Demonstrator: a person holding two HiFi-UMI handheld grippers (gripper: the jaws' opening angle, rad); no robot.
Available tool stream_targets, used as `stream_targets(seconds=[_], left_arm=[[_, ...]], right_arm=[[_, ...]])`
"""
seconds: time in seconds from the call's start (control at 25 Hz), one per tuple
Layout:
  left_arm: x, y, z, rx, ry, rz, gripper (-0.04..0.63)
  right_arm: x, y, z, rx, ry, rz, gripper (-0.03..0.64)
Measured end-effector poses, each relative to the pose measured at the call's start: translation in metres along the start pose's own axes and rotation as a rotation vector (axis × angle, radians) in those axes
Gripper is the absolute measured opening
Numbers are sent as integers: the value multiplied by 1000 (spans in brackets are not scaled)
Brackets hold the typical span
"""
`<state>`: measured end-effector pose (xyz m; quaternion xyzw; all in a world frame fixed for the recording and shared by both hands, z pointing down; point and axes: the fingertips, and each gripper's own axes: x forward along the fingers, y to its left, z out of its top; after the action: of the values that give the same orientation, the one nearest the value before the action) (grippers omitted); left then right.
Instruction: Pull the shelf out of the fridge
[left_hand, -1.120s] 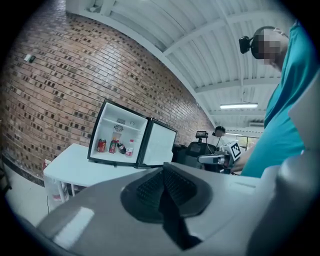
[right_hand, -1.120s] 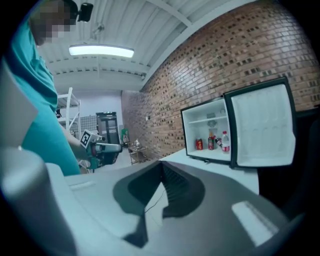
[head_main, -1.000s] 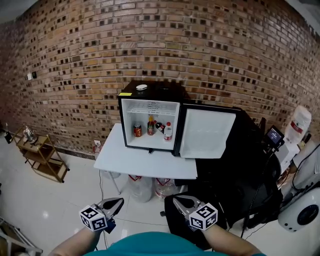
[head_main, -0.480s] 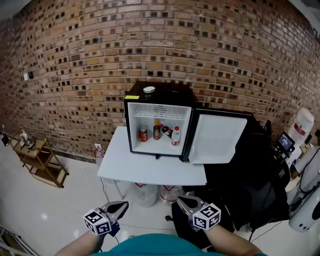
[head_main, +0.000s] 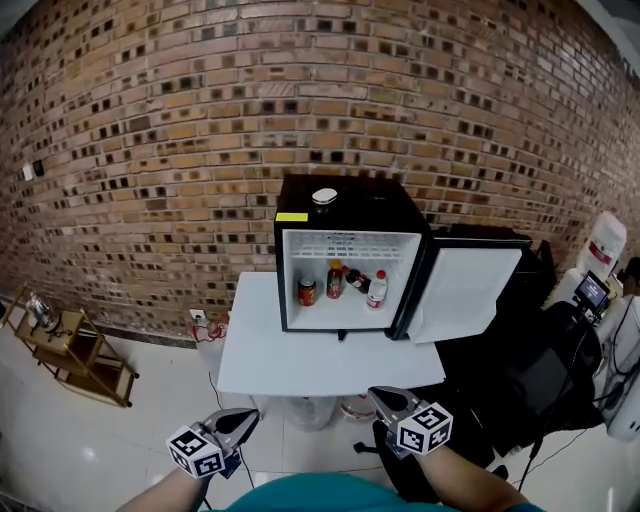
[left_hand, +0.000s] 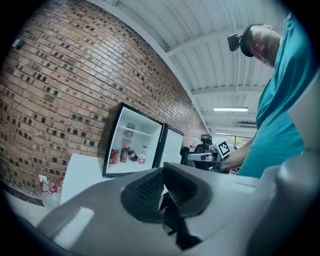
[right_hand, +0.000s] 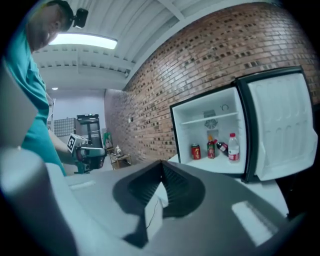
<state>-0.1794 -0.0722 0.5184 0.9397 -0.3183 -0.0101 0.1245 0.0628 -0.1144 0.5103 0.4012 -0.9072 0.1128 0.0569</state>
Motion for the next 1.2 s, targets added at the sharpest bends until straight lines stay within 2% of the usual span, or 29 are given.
stream_targets(seconds=[0.12,0.4,0.56,0.92,1.2], left_arm=[[10,25,13,-1,-14,-6,-3],[60,48,17,-2,0,-15,-3],[99,55,26,6,-1,13,-2],[191,68,46,-39,-35,96,-3],[230,96,54,-10,-3,87,-3]], right_arm=[[23,-8,10,-3,-3,-7,0],[47,-54,22,19,-18,-2,0],[61,-89,30,22,-19,41,0],[93,-154,47,62,-19,183,2],[132,-181,61,116,-34,196,22]])
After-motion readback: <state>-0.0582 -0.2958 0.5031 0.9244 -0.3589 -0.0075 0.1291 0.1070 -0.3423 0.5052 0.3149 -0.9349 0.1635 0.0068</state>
